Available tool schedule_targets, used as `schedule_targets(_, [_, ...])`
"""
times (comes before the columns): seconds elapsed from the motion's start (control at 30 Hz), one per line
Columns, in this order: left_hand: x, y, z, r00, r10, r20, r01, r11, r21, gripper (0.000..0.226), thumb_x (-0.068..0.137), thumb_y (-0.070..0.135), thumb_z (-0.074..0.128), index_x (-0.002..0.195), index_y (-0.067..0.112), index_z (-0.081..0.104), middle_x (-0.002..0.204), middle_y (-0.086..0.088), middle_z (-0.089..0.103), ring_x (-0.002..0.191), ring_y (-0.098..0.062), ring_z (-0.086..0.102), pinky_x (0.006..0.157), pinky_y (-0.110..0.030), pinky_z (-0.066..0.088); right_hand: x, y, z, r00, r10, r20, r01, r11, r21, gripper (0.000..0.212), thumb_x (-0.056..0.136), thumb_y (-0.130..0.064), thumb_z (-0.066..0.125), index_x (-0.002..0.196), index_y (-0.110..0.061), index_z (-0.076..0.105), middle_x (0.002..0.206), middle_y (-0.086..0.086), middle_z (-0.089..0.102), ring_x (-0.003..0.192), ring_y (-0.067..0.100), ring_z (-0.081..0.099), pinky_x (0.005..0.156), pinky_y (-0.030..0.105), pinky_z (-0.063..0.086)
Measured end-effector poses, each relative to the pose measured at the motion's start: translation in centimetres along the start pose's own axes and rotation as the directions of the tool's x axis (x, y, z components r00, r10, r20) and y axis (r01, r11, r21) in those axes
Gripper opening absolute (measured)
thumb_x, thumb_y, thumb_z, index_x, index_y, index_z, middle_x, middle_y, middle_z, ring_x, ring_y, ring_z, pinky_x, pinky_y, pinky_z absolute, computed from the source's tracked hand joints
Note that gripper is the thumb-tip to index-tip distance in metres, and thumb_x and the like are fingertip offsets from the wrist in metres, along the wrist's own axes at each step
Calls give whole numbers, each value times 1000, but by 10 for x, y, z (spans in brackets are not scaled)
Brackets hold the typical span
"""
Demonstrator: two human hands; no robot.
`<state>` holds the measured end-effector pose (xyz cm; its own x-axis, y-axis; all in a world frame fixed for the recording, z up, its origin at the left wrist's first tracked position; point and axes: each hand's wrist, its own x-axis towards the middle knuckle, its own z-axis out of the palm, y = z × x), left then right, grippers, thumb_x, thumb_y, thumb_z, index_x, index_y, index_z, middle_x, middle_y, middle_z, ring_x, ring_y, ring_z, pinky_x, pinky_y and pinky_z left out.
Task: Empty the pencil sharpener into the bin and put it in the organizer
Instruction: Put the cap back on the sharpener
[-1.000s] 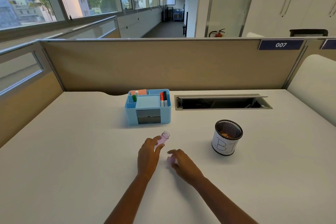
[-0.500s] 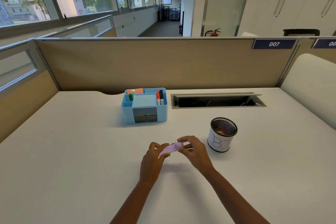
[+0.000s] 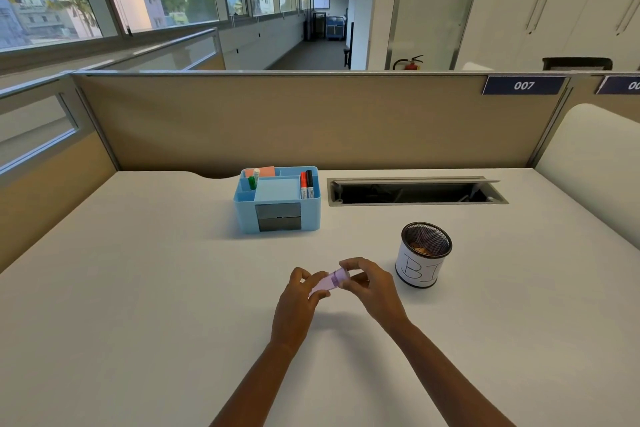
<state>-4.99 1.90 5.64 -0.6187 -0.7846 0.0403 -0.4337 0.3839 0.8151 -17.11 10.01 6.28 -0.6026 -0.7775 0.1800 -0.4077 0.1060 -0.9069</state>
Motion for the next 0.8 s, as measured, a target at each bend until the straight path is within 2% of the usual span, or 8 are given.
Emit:
schedule_targets(0.17, [0,3,2,1000,-20,-11,19,999,-34,34,90,20,53,122,8,50,127,-21,52,111,-32,56,94,-34,44,1,-1,-1,999,36,-18,-36,999,-4,18,82,-19,67,97,-8,66,101,11,70,74,16,59,56,3,44])
schedule_targets(0.33, [-1,5,5,999,9,-40,-10,999,-30,34,88,18,54,121,8,51,128,-21,52,112,-34,55,98,-40,45,1,-1,-1,995,100,-24,-99,995,31,23,80,-21,68,98,-7,65,95,16,71,64,19,60,51,6,46])
schedule_targets(0.57, [0,2,10,998,55,-28,-53,997,59,38,88,19,56,125,12,50,132,-17,48,113,-30,55,98,-33,46,2,-3,-1,993,113,-43,-113,994,6,26,82,-21,66,101,-4,62,95,18,71,65,18,58,48,4,45])
schedule_targets(0.63, [1,2,13,1000,12,-14,-12,1000,8,39,89,22,54,126,11,49,135,-16,48,114,-30,55,98,-33,45,-2,-4,1,993,96,-74,-98,995,-21,29,86,-23,60,110,-7,56,97,17,70,70,19,59,53,4,47])
schedule_targets(0.7, [3,3,16,1000,-24,-13,23,997,-77,39,89,24,55,124,9,50,128,-16,55,109,-29,58,92,-29,46,-6,-5,4,997,30,-70,-35,996,-78,28,90,-22,54,115,-11,51,106,13,68,81,17,60,68,13,49])
schedule_targets(0.8, [7,3,19,999,-33,-13,31,986,-164,36,88,19,56,122,6,51,121,-19,59,103,-30,60,83,-24,43,-13,-3,7,994,-104,13,105,976,-189,38,91,-22,53,126,-17,42,127,4,56,98,11,54,79,15,45])
